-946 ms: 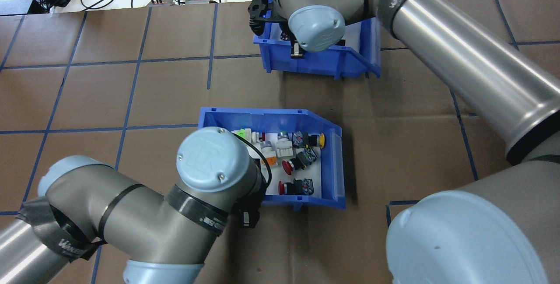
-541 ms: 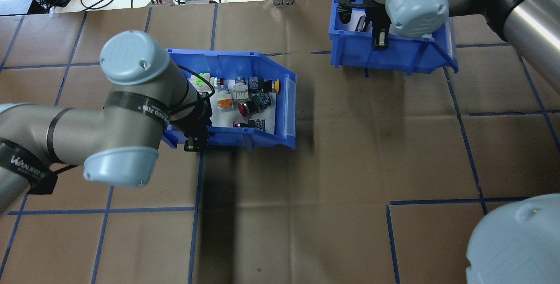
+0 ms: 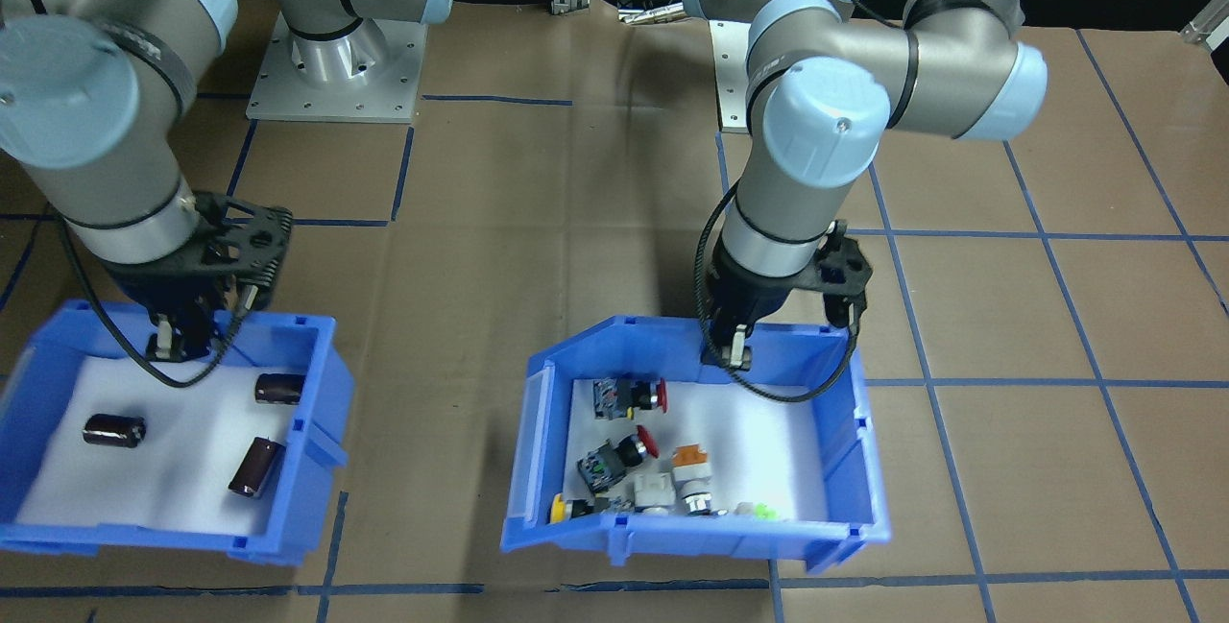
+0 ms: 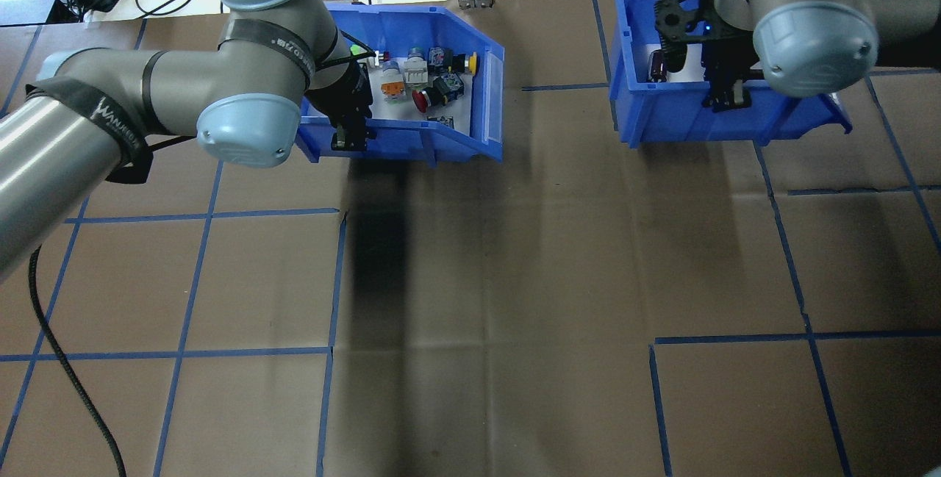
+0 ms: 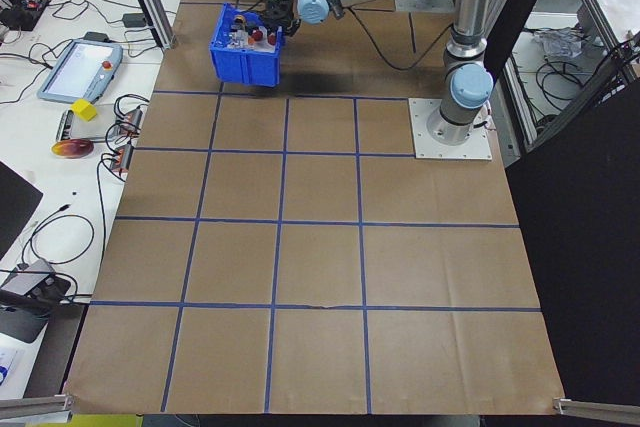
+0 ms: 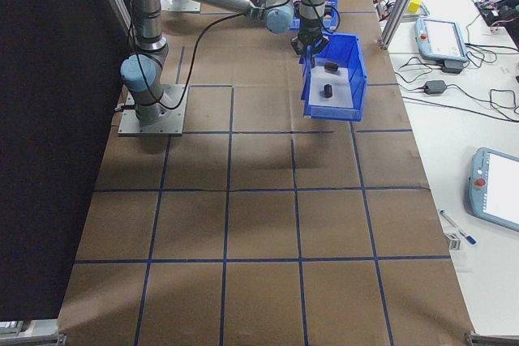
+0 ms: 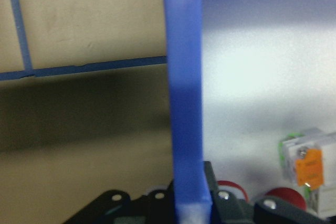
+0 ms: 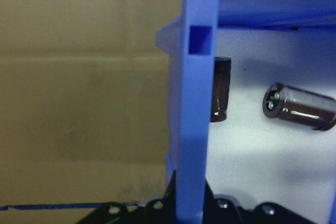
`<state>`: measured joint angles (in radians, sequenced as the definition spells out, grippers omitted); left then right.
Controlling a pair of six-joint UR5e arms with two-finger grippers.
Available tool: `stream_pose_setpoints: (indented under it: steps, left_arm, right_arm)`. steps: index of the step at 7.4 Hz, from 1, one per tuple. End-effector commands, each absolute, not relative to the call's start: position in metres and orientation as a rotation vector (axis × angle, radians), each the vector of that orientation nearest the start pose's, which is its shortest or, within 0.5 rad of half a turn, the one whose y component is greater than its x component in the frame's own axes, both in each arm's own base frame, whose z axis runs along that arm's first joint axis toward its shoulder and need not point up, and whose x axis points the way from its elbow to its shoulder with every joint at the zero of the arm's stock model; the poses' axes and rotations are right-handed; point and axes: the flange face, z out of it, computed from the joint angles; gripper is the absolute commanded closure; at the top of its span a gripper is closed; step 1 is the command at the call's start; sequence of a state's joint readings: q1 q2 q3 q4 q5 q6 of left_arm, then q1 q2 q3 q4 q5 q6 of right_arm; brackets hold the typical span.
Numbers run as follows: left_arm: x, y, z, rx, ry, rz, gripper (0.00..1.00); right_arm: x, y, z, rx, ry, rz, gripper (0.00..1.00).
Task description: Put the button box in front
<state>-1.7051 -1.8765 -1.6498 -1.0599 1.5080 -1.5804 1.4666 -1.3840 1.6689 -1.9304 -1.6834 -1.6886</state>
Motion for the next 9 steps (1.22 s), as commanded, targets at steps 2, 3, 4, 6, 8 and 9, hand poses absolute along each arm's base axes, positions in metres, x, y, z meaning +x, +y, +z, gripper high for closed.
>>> stream_pose_setpoints:
  steps: [2, 3, 4, 6, 8, 9]
  left_arm:
    - [-0.29, -0.63, 0.304, -2.177, 2.482, -0.006, 1.0]
    - [-0.311, -0.636, 0.292, -2.162, 2.489, 0.002, 1.0]
    - [-0.323, -0.636, 0.282, -2.191, 2.449, 0.021, 1.0]
    - [-0.334, -0.627, 0.275, -2.234, 2.394, 0.039, 1.0]
    - [-0.334, -0.621, 0.281, -2.258, 2.356, 0.037, 1.0]
    - [-0.335, -0.618, 0.281, -2.271, 2.34, 0.041, 0.99]
  right_arm:
    - [0.011, -0.515, 0.376, -2.369, 2.237, 0.075, 0.88]
    - [0.001, -0.508, 0.371, -2.368, 2.224, 0.049, 0.88]
    - [-0.006, -0.506, 0.365, -2.341, 2.219, 0.029, 0.88]
    - [-0.003, -0.503, 0.36, -2.339, 2.206, 0.029, 0.88]
    - [0.0, -0.494, 0.352, -2.324, 2.197, 0.029, 0.88]
    - [0.002, -0.49, 0.358, -2.329, 2.206, 0.021, 0.88]
